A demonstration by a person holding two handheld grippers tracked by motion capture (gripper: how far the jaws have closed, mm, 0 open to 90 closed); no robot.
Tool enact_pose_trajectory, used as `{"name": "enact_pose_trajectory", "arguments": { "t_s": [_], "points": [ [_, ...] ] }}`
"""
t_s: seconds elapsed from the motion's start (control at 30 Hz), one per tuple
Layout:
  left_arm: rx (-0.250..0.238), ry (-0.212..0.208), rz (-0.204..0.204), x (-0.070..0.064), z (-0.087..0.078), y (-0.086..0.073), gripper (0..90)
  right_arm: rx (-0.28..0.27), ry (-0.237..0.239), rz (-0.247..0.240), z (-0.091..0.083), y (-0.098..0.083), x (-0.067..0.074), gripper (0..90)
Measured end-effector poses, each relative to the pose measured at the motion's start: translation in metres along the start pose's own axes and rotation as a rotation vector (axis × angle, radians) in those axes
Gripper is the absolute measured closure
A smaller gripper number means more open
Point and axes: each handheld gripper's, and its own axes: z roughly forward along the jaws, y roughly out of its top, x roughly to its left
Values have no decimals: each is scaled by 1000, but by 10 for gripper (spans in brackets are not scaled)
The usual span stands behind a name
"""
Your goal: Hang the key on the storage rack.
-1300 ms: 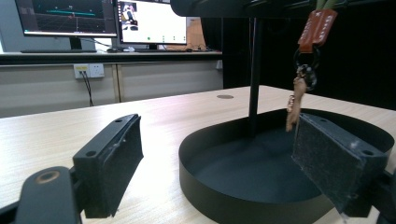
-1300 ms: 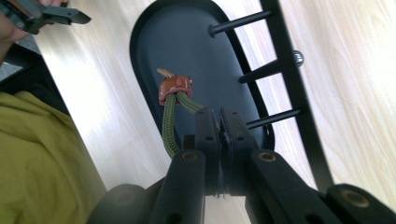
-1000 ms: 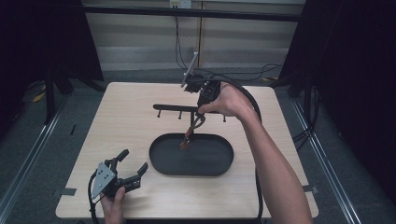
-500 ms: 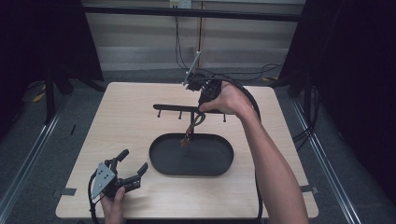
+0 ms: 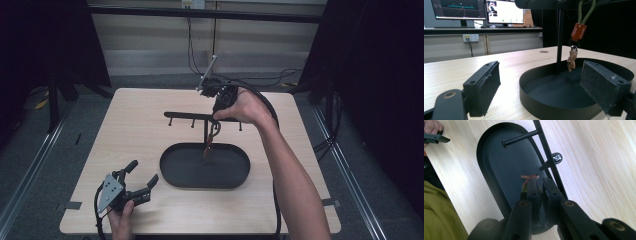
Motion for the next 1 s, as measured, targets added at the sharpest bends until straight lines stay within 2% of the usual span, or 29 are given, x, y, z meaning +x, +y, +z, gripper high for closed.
{"name": "enact_pose_trajectory", "arguments": {
  "t_s": [0.2,0.3,0.57,0.77,1.0],
  "points": [
    [0,0,1,0,0,0,157,-7,5,2,0,-1,0,835],
    [0,0,0,0,0,0,157,-18,28,11,1,-2,0,824],
    [-2,1,1,0,0,0,157,-33,22,7,0,-3,-1,807],
    [-2,0,-1,0,0,0,157,-85,28,36,-4,-8,-1,727],
    [1,-2,5,0,0,0,157,-114,40,48,-9,-15,2,607]
  ]
}}
